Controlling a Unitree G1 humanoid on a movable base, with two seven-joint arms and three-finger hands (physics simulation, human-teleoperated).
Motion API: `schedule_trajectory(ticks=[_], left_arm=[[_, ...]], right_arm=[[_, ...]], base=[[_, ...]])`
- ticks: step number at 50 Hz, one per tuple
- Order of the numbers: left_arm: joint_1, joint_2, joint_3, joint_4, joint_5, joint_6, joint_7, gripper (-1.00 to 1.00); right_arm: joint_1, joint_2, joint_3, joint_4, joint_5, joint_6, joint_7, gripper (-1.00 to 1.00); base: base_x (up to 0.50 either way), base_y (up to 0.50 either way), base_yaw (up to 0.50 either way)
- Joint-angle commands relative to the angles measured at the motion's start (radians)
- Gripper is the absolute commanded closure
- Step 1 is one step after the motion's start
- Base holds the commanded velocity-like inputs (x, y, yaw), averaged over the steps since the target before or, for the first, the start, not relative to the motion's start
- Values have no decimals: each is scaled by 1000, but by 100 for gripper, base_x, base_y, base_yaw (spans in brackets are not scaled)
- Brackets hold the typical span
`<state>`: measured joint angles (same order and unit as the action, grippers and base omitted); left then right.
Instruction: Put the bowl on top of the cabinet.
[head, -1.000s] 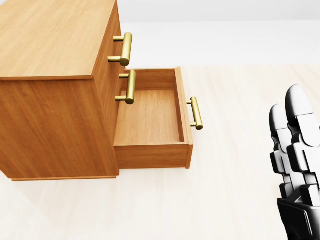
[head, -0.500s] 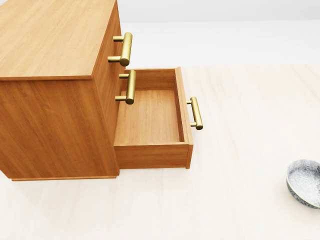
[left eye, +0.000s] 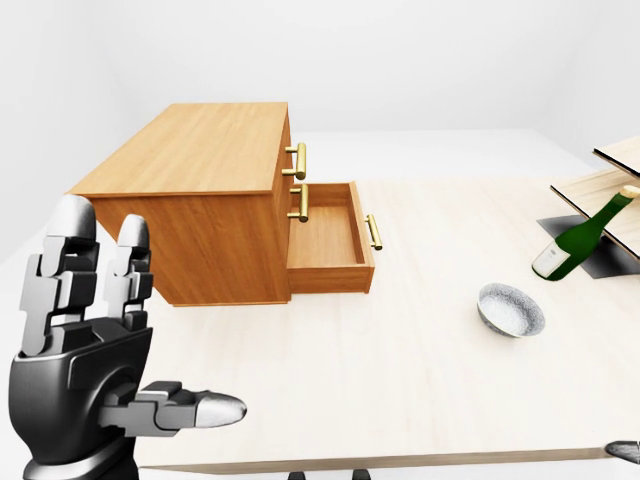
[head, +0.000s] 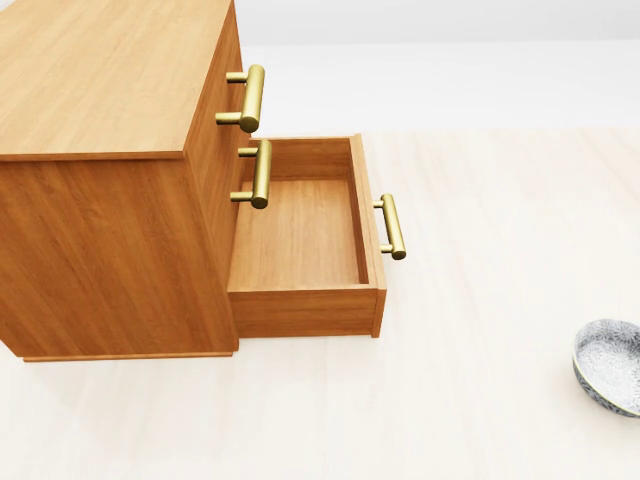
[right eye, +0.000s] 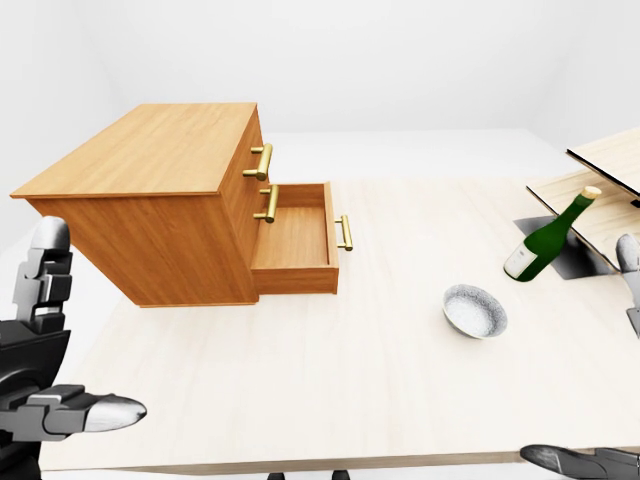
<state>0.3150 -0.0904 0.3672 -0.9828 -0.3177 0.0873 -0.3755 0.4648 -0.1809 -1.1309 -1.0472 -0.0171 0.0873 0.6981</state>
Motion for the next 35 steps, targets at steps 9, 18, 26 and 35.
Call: schedule_trajectory(ticks=[9, 18, 26, 35], left_arm=[[10, -12, 23, -32, -18, 0, -19, -100], [3, -14, 30, -30, -15, 0, -21, -100], [3, -13, 31, -30, -16, 0, -20, -100], [3, -13, 31, -30, -16, 0, -19, -100]], right_arm=[[-188, 113, -193, 15, -332, 0, 0, -99], [-163, 152, -144, 136, -430, 0, 0, -99], [-156, 156, -144, 142, -442, 0, 0, -99], [-156, 156, -145, 142, -442, 0, 0, -99]], base=[[0, 0, 0], [0, 0, 0], [0, 0, 0], [0, 0, 0]])
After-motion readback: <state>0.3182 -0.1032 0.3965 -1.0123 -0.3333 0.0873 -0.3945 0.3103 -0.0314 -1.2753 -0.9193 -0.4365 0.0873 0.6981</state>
